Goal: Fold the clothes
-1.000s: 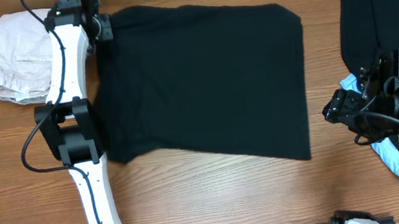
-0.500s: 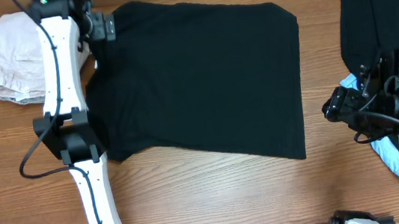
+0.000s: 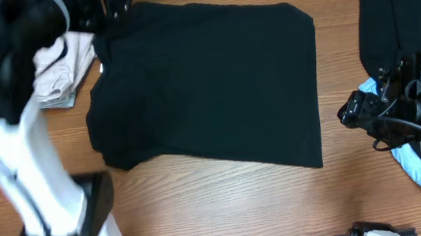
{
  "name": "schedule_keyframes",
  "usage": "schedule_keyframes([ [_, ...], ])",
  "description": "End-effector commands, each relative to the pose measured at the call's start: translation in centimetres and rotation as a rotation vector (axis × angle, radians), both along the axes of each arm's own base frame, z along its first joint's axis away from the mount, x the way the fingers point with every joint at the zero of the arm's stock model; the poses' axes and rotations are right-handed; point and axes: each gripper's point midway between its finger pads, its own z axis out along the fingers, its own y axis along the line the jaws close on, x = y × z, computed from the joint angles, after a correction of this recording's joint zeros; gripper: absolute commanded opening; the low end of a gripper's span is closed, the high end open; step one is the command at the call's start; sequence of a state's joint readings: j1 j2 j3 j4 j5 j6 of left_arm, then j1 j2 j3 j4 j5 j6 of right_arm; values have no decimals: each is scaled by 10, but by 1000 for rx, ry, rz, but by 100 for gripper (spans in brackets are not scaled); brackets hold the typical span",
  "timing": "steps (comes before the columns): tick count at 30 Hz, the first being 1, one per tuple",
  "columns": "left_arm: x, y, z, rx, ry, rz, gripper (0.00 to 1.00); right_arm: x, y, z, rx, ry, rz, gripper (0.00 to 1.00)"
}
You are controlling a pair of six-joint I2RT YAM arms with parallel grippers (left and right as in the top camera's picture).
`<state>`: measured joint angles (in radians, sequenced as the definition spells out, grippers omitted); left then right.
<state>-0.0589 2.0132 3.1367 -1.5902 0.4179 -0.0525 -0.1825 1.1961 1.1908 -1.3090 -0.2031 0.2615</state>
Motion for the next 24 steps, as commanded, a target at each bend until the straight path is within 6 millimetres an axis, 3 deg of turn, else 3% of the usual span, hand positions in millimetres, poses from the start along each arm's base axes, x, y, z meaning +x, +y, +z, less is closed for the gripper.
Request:
schedule_keyframes([
  [1,-13,11,7,32,-15,81,100,3,0,4,1,-17,2,80],
  [12,-21,13,-6,45,48,89,100,2,0,3,0,-17,4,80],
  [24,-22,13,-6,45,51,89,100,1,0,3,-7,-13,26,80],
])
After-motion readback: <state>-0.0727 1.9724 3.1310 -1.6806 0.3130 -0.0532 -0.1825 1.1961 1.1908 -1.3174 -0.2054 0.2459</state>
